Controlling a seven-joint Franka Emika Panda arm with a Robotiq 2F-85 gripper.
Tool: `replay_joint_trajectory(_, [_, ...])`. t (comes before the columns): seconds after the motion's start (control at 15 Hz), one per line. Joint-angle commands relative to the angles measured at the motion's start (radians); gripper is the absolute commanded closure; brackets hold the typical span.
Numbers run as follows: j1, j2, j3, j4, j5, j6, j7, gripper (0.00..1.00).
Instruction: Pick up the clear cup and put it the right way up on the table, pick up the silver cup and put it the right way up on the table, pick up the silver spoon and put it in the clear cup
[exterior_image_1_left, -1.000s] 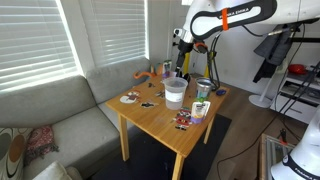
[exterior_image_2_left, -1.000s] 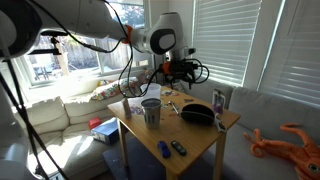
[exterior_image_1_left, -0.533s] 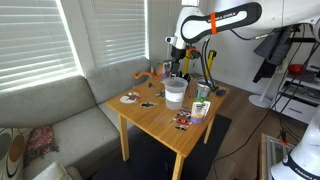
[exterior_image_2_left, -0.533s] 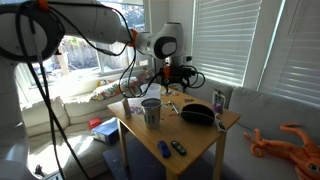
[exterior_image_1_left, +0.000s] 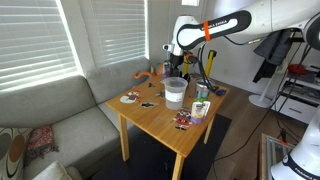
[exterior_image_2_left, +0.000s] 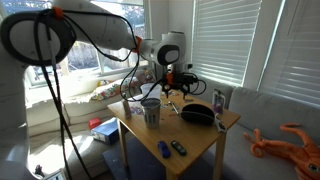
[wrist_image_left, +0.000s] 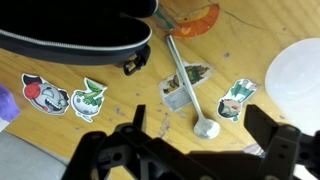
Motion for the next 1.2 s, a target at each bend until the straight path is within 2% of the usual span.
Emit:
replay_joint_trajectory(0.0, [-0.024,0.040,0.025,0.039,0.035,-0.022,-0.040,0.00])
replay_joint_trajectory(1.13, [-0.036,0.070,0.050,0.126,0.096,-0.050,-0.084,0.00])
